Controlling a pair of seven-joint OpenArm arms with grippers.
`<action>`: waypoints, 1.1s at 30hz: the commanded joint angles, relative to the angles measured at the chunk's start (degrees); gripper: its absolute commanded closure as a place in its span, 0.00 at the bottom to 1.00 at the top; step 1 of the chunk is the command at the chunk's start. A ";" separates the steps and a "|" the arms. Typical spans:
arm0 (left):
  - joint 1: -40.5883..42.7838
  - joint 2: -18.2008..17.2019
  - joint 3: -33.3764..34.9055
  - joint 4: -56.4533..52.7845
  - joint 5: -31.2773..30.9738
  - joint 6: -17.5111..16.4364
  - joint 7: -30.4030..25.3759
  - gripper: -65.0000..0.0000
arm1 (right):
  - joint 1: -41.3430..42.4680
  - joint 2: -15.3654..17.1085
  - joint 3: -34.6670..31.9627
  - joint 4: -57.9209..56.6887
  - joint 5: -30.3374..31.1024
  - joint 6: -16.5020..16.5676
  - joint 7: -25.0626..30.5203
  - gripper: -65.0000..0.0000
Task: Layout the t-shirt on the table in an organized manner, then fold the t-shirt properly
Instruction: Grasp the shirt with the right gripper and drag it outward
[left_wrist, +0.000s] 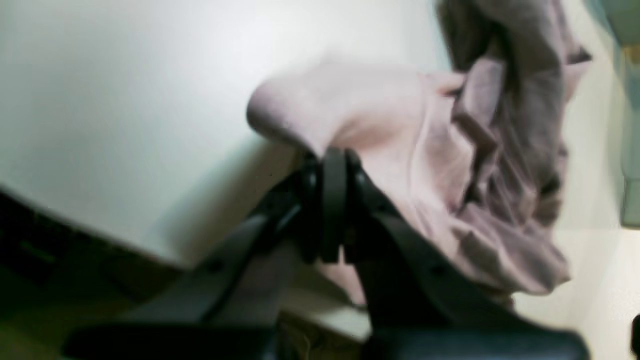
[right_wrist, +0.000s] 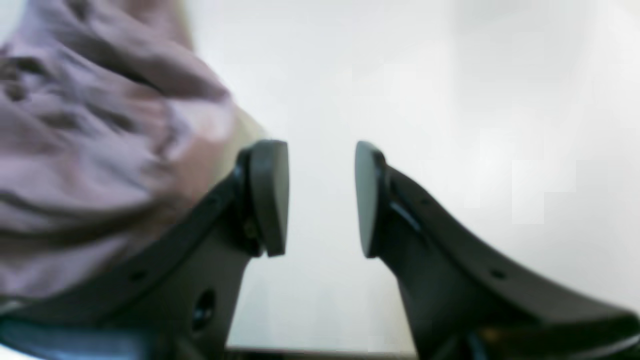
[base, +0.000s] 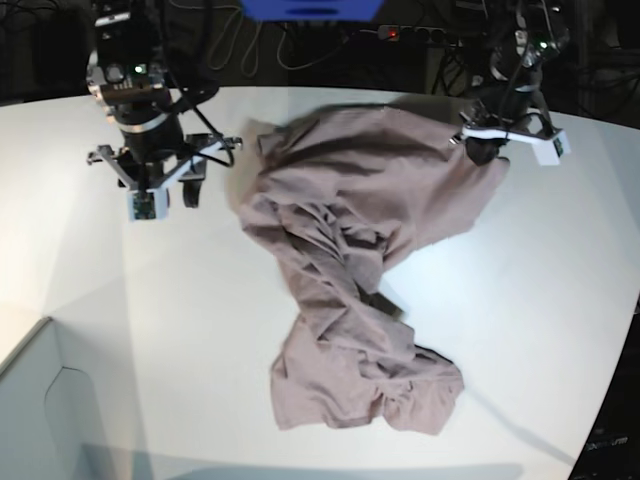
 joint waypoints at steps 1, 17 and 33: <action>0.07 -0.03 -0.36 0.43 -0.46 -0.32 -1.07 1.00 | 1.20 0.23 -1.27 1.08 -0.10 0.21 1.40 0.65; -1.69 -0.38 -0.53 0.08 -0.46 -0.41 -0.98 1.00 | 23.18 2.78 -17.62 -14.57 -0.10 0.39 1.40 0.40; -1.61 -0.21 -0.53 -0.19 -0.38 -0.41 -0.98 1.00 | 32.94 3.83 -22.45 -34.09 -0.10 5.31 2.01 0.52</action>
